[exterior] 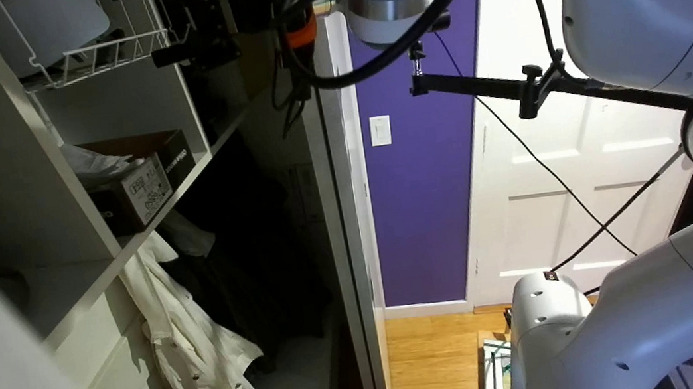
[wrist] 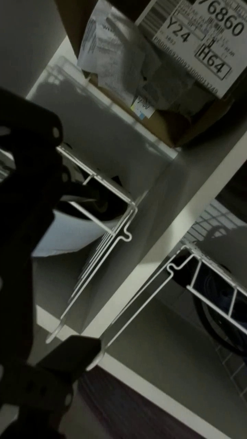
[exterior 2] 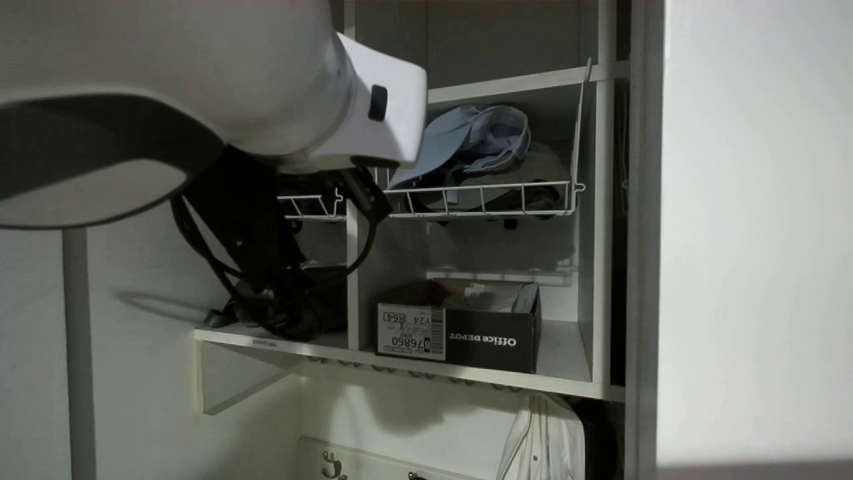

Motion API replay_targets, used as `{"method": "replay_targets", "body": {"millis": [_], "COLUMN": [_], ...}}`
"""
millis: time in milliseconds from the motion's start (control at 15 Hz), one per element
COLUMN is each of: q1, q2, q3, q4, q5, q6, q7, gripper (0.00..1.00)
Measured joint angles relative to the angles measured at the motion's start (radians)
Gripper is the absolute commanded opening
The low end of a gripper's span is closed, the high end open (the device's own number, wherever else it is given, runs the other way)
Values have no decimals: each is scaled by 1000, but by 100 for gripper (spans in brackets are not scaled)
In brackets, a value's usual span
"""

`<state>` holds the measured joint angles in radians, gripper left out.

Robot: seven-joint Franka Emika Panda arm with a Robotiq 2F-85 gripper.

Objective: Remove the blue cap from the rack on the right and put it in the box below the rack on the right

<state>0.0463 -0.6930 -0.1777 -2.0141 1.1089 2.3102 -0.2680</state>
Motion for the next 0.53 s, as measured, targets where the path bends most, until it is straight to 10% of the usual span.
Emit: {"method": "replay_targets", "body": {"millis": [533], "q1": [30], "q2": [97], "q3": [18], "q4": [110], "q5": [200], "q6": [115], "q7": [-257], "gripper": [100]}}
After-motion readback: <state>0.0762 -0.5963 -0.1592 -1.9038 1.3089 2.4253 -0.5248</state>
